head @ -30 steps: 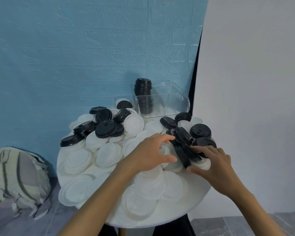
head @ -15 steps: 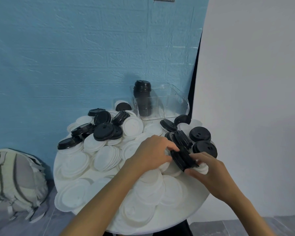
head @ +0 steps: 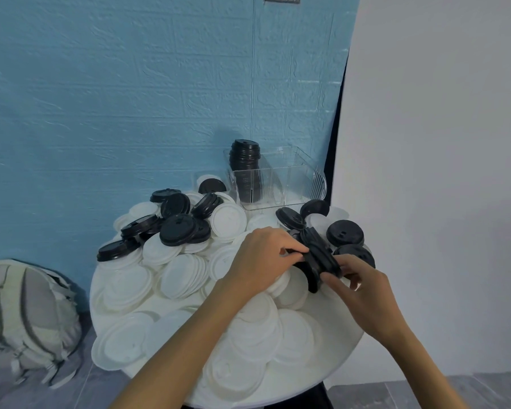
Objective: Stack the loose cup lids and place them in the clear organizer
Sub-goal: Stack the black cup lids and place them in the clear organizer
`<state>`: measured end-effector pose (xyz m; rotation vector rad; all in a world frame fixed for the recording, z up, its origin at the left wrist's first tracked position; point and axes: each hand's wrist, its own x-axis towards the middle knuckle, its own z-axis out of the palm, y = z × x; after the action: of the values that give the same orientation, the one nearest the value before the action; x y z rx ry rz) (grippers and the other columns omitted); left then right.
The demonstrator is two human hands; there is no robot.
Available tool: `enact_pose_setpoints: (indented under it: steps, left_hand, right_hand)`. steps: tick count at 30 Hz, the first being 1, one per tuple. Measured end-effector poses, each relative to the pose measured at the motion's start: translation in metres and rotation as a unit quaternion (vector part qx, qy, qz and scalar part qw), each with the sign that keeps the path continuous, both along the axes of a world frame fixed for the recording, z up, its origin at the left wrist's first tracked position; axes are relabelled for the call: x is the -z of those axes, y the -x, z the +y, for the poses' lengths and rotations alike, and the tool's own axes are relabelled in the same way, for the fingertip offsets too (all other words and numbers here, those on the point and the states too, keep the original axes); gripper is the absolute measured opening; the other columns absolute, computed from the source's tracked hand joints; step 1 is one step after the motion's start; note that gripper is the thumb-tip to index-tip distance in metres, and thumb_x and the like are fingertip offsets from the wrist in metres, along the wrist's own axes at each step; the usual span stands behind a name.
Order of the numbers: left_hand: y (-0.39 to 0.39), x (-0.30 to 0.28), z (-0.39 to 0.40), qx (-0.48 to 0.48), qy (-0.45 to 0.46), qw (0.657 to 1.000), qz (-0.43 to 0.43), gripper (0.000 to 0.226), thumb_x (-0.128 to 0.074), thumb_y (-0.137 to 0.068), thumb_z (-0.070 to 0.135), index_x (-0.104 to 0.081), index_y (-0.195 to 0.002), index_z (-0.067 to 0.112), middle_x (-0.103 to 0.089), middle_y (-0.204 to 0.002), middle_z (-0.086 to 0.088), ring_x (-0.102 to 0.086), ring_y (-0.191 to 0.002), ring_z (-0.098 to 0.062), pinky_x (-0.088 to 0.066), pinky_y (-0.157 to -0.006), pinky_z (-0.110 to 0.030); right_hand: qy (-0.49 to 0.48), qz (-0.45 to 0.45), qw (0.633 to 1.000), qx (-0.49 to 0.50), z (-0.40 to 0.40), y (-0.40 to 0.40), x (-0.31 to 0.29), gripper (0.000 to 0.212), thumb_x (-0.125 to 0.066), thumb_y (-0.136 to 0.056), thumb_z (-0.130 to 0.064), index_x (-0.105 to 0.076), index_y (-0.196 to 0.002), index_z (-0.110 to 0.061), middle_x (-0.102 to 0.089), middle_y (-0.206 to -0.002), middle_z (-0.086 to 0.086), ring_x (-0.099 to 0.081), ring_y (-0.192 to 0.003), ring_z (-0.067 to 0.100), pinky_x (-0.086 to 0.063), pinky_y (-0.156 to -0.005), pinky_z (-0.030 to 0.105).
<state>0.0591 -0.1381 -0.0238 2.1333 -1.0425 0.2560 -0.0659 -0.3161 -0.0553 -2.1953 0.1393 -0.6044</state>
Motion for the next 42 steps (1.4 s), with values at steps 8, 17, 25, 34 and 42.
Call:
enact_pose_setpoints:
  steps: [8, 17, 25, 34, 42]
  left_hand:
    - [-0.008, -0.011, -0.003, -0.05, 0.095, 0.994, 0.017, 0.007, -0.075, -0.091, 0.032, -0.079, -0.095, 0.029, -0.075, -0.09, 0.015, -0.062, -0.079, -0.007, -0.05, -0.072, -0.023]
    - [-0.001, -0.031, 0.013, -0.098, 0.251, 0.927, 0.262, 0.005, -0.061, -0.098, 0.012, -0.056, -0.097, 0.014, -0.059, -0.066, -0.021, -0.056, -0.062, -0.022, -0.049, -0.06, -0.031]
    - [0.007, -0.034, 0.048, -0.125, 0.298, 0.883, 0.34, 0.029, -0.061, -0.099, 0.005, -0.072, -0.112, 0.028, -0.078, -0.092, -0.003, -0.076, -0.08, -0.013, -0.06, -0.054, -0.031]
    - [0.019, -0.039, 0.064, -0.117, 0.359, 0.831, 0.408, 0.018, -0.061, -0.1, 0.012, -0.073, -0.106, 0.022, -0.08, -0.088, -0.002, -0.077, -0.08, -0.018, -0.062, -0.066, -0.029]
    - [0.023, -0.04, 0.065, -0.064, 0.386, 0.79, 0.471, 0.03, -0.06, -0.1, 0.041, -0.071, -0.116, 0.019, -0.078, -0.106, -0.008, -0.076, -0.094, -0.022, -0.063, -0.082, -0.039]
  right_hand:
    - [-0.052, -0.06, 0.997, 0.026, -0.003, -0.014, -0.024, 0.015, -0.074, -0.092, -0.016, -0.071, -0.099, -0.029, -0.072, -0.086, -0.018, -0.065, -0.077, 0.009, -0.05, -0.07, 0.016]
    - [-0.093, -0.131, 0.987, 0.022, 0.015, -0.026, -0.05, 0.016, -0.071, -0.094, -0.018, -0.07, -0.103, -0.03, -0.071, -0.095, -0.013, -0.068, -0.087, 0.011, -0.051, -0.076, 0.025]
    - [-0.033, -0.184, 0.982, -0.033, 0.043, -0.026, -0.055, 0.015, -0.073, -0.092, -0.019, -0.07, -0.104, -0.027, -0.069, -0.103, -0.015, -0.063, -0.095, 0.012, -0.048, -0.085, 0.022]
    - [0.21, -0.226, 0.951, -0.032, 0.075, -0.044, -0.039, 0.021, -0.082, -0.084, -0.018, -0.08, -0.105, -0.021, -0.072, -0.111, -0.009, -0.061, -0.115, 0.021, -0.05, -0.099, 0.035]
    - [0.252, -0.21, 0.945, -0.023, 0.081, -0.055, -0.032, 0.025, -0.082, -0.085, -0.016, -0.079, -0.108, -0.025, -0.07, -0.117, -0.009, -0.059, -0.117, 0.021, -0.053, -0.095, 0.041]
